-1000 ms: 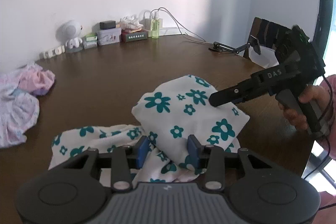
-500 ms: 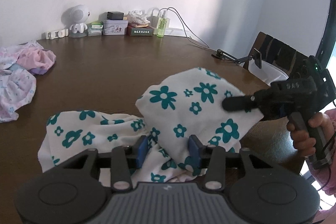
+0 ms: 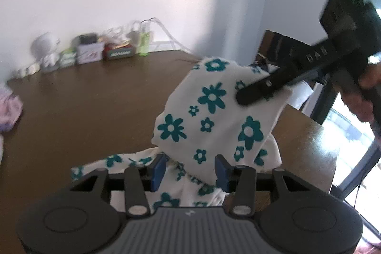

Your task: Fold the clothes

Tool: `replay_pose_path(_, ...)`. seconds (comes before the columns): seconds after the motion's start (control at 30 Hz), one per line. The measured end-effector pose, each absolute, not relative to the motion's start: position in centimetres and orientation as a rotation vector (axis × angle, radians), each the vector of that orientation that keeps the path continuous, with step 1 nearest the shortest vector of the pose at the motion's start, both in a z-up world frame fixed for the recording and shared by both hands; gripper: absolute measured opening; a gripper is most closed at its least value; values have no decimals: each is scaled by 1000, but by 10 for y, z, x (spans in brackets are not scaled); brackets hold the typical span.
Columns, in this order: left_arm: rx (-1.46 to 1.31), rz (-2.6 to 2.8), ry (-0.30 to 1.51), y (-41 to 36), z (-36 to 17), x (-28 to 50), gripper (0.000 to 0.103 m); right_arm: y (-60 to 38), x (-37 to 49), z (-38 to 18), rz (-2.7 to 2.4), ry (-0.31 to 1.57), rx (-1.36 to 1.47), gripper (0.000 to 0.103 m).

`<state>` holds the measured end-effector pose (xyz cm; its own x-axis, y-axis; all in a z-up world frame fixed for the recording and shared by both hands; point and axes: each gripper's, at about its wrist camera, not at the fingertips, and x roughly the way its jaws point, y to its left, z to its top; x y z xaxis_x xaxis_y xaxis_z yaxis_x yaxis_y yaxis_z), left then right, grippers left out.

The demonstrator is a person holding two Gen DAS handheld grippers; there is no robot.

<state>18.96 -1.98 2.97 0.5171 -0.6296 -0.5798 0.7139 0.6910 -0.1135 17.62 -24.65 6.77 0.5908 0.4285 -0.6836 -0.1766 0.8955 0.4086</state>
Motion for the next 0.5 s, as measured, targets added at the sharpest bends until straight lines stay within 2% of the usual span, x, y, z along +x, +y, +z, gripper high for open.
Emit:
replay_pose_path(0.2,251,-853,628,-54,22,195,37,-222,180,94,310,916,98,22)
replay_pose_path(0.27,265,-858,645,-60,17,198,19,-211,179,97,300,917,34,22)
replay_pose_path(0.33,278,-861,662,-64,11,199,8,-198,179,100,299,918,-20,23)
replay_pose_path(0.4,279,-858,666,-65,6,198,8,-183,179,102,294,916,-83,23)
replay_pose_path(0.5,201,-863,667,-46,6,198,15,-155,175,106,277,900,-218,23)
